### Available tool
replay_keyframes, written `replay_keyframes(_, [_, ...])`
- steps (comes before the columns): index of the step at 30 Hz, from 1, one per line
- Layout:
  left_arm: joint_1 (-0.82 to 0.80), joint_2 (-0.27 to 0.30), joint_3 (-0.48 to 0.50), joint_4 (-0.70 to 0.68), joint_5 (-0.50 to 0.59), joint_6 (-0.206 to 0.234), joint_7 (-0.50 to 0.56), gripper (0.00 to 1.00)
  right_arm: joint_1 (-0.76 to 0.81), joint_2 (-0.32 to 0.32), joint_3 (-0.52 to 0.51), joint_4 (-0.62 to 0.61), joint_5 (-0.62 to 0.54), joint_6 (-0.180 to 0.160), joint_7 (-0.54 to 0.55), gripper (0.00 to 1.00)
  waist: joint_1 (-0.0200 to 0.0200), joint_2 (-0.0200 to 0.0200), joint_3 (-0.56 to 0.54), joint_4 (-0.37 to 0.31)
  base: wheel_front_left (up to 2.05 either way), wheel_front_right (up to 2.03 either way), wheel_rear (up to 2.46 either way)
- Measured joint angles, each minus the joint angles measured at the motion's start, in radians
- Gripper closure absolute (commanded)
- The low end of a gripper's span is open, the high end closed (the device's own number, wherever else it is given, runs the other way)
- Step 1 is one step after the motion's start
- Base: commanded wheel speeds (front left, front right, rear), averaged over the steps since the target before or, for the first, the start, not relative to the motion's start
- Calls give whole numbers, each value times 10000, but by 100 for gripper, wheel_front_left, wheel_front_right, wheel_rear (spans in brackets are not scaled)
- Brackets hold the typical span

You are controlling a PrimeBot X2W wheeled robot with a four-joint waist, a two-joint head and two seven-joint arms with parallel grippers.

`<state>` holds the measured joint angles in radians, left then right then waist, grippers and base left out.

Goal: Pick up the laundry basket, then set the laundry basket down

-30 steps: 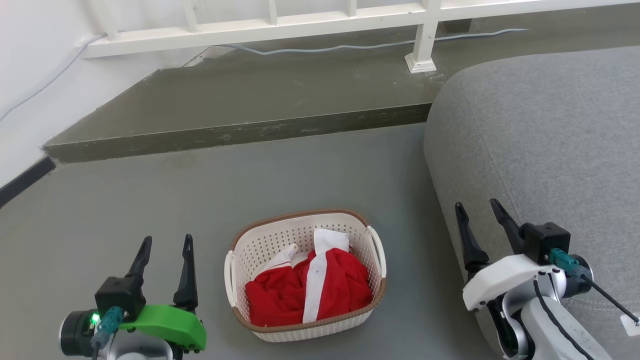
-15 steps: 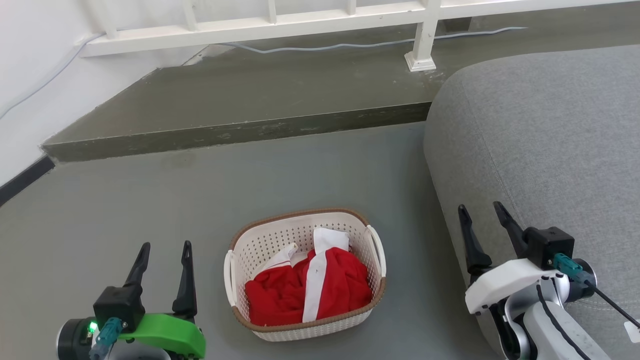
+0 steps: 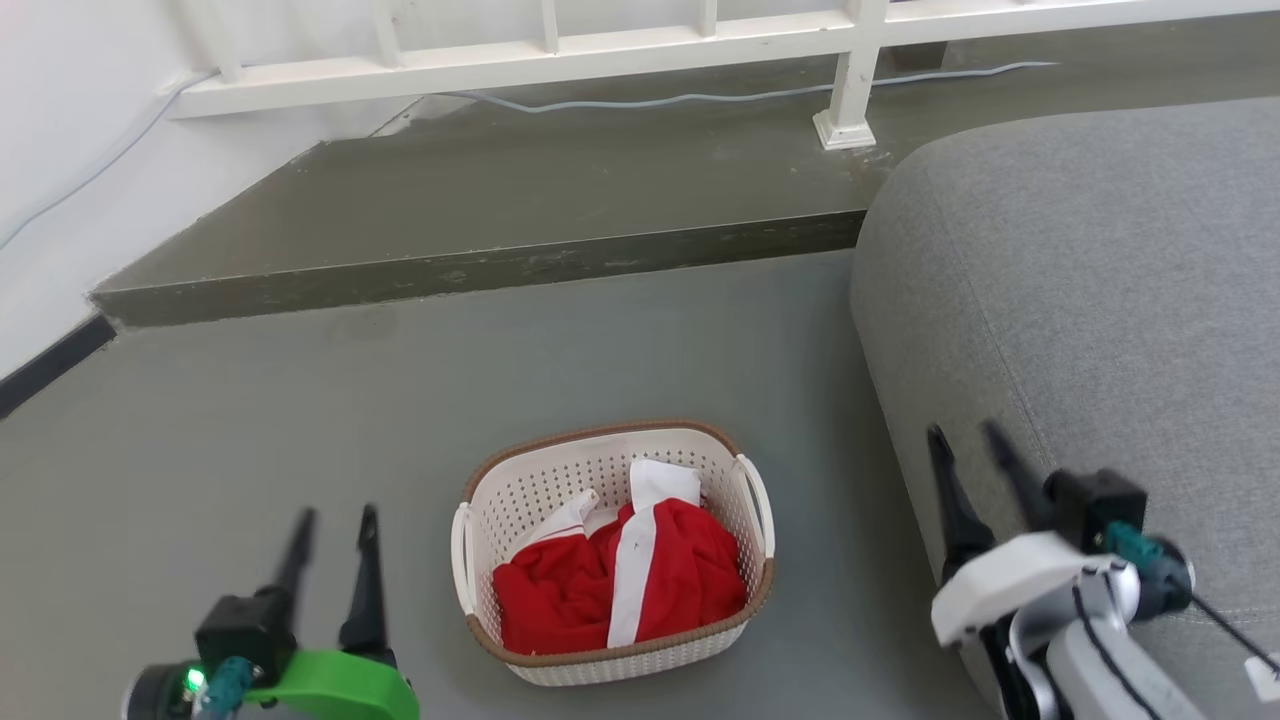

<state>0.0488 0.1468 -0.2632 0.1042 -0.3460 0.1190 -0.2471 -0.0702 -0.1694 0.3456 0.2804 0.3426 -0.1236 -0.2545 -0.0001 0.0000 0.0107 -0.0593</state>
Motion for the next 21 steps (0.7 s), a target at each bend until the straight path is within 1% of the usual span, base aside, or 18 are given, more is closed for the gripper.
replay_keyframes(5, [157, -115, -54, 238, -73, -44, 0, 100, 379, 148, 2, 215, 121, 33, 13, 100, 0, 0, 0, 6, 0, 0, 0])
replay_keyframes(8, [183, -134, -40, 236, -437, -107, 2, 100, 397, 155, -142, 199, 424, 119, 52, 100, 0, 0, -4, 38, 0, 0, 0])
replay_keyframes(13, [186, -199, 29, 221, -1097, -155, 98, 100, 397, 221, -297, 167, 1089, 257, 194, 100, 0, 0, -6, 69, 0, 0, 0])
replay_keyframes(14, [186, -219, 48, 219, -1285, -226, 105, 100, 397, 228, -347, 155, 1244, 267, 230, 100, 0, 0, -7, 75, 0, 0, 0])
replay_keyframes(16, [186, -247, 92, 217, -1605, -236, 217, 100, 396, 255, -445, 142, 1618, 305, 318, 100, 0, 0, -8, 87, 0, 0, 0])
replay_keyframes(17, [186, -267, 174, 217, -2017, -324, 311, 100, 395, 284, -523, 111, 2002, 355, 395, 100, 0, 0, -9, 99, 0, 0, 0])
replay_keyframes(21, [185, -282, 355, 226, -2560, -426, 443, 100, 394, 349, -717, 86, 2548, 443, 545, 100, 0, 0, -10, 122, 0, 0, 0])
